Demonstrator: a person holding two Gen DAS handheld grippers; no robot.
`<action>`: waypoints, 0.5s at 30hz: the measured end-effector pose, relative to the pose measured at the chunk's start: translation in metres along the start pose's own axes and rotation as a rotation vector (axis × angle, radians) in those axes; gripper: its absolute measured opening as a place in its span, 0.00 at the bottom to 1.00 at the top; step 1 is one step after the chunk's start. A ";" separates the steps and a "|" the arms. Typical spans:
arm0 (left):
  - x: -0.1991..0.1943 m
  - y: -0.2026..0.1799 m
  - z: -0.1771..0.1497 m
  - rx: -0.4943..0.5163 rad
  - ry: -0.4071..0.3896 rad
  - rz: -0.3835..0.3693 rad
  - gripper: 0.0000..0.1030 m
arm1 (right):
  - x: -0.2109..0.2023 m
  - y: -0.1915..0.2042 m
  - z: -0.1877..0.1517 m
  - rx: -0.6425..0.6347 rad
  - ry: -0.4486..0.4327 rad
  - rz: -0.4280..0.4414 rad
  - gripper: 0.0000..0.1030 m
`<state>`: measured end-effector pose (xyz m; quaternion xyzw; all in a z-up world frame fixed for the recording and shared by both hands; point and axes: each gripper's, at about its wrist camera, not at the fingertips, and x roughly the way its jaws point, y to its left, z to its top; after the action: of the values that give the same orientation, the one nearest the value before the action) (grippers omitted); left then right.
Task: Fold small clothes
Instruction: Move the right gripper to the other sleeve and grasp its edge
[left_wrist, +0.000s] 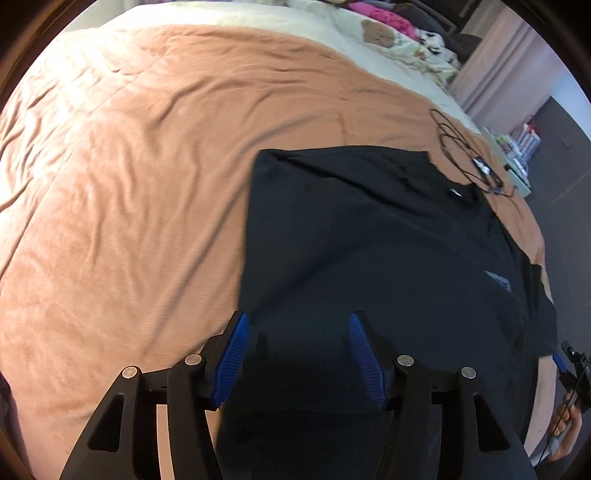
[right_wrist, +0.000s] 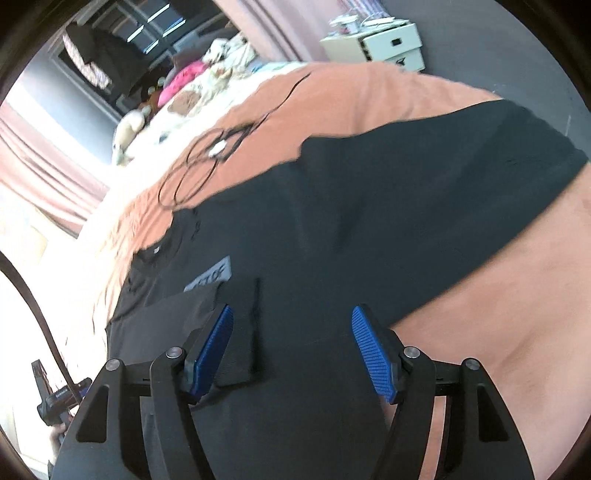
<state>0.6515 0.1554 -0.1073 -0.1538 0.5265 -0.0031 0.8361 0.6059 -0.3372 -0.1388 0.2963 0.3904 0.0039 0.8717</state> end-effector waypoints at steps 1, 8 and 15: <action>0.000 -0.006 0.000 0.006 -0.002 -0.004 0.57 | -0.005 -0.010 0.001 0.006 -0.015 -0.017 0.64; 0.004 -0.041 0.001 0.031 -0.010 -0.035 0.57 | -0.022 -0.070 0.003 0.094 -0.080 -0.060 0.64; 0.018 -0.075 0.001 0.066 -0.020 -0.048 0.57 | -0.025 -0.104 0.000 0.169 -0.135 -0.077 0.59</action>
<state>0.6724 0.0809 -0.1029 -0.1390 0.5139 -0.0390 0.8456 0.5653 -0.4292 -0.1762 0.3529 0.3409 -0.0825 0.8674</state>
